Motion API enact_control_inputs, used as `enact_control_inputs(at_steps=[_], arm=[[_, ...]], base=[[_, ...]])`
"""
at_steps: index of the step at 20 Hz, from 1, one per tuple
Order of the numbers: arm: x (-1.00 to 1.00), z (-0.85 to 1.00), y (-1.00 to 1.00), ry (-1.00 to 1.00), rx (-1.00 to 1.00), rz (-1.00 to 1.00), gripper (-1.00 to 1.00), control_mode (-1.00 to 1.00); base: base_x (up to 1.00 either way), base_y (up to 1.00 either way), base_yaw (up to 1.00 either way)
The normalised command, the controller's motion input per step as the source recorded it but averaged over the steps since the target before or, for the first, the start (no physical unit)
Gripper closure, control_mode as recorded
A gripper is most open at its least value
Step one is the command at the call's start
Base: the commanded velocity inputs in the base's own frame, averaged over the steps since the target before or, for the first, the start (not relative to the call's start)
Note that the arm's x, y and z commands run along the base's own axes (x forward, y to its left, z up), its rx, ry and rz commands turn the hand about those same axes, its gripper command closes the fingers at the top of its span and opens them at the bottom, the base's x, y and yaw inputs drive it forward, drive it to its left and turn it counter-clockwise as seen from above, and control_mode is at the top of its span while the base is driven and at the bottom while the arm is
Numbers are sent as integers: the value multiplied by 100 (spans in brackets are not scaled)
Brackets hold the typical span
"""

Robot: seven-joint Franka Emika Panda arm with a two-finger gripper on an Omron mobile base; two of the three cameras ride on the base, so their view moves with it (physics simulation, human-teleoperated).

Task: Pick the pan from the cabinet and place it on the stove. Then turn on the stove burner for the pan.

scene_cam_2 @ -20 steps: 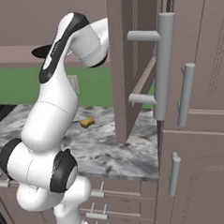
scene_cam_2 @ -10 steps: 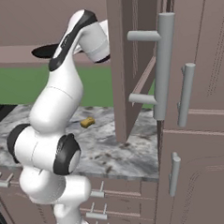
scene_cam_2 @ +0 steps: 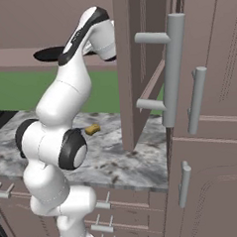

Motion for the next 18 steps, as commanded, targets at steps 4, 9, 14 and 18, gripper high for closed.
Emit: enact_control_inputs(at_steps=[4,9,14,18], arm=[[12,0,-9,-3,-1,10,-100,-100],[8,-5,-9,-3,-2,10,-100,-100],[8,-11,-2,-2,-2,7,-100,-100],[3,-15,0,-3,-3,1,-100,-100]], base=[[0,0,0],[0,0,0],[0,0,0],[0,0,0]])
